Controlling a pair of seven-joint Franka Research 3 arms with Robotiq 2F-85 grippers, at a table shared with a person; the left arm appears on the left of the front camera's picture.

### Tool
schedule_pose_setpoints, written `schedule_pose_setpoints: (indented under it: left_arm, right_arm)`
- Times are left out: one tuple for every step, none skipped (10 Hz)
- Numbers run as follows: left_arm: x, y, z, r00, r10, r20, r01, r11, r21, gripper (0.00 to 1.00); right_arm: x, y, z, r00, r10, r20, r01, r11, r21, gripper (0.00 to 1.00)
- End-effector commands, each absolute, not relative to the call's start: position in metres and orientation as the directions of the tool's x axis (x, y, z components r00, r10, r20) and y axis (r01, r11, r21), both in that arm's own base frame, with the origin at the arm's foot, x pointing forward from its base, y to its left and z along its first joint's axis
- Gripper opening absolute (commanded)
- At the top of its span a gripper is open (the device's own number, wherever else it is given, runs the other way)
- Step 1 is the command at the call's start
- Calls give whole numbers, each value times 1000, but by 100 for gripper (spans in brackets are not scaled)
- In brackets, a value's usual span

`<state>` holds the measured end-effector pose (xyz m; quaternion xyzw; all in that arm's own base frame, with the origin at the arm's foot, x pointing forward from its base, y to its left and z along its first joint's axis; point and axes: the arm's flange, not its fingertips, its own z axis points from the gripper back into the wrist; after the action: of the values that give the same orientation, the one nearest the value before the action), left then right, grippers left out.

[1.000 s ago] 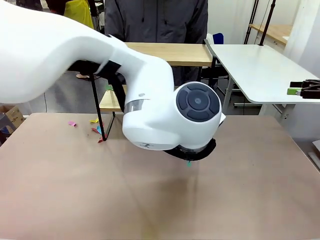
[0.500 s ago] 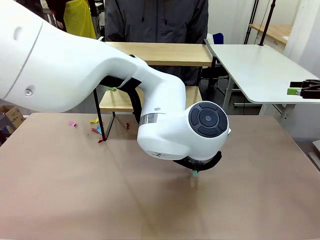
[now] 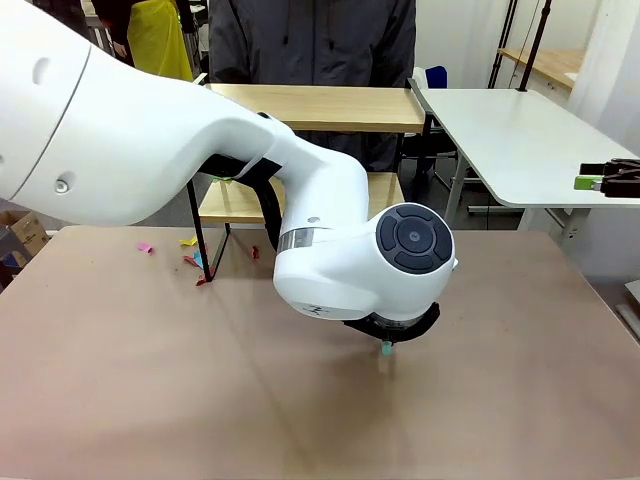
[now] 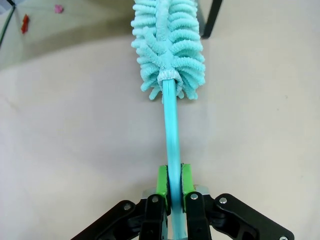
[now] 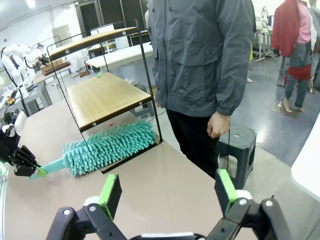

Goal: Clean the shelf.
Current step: Clean the specific section of the Shelf indicated by the human with the Duster.

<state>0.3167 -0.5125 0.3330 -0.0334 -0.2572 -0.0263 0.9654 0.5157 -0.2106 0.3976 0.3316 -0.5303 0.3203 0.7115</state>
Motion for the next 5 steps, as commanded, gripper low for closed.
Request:
schedule_pose_setpoints:
  left_arm:
    - [323,-483,336,893,-44,448,51,999,-4,13]
    - [325,-463,335,900,-25,435,19,1000,17,13]
    - [327,-437,336,908,4,419,-17,999,29,13]
    - [327,-413,336,912,27,409,-46,998,36,13]
    - [325,-391,338,912,53,407,-81,995,52,13]
  right_arm:
    - [517,-209,400,228,107,968,-809,574,127,100]
    - [517,-209,400,228,107,968,-809,574,127,100]
    - [517,-209,400,228,107,968,-809,574,127,100]
    - [517,-209,400,228,107,968,-809,574,127,100]
    - [517,-209,400,228,107,968,-809,574,127,100]
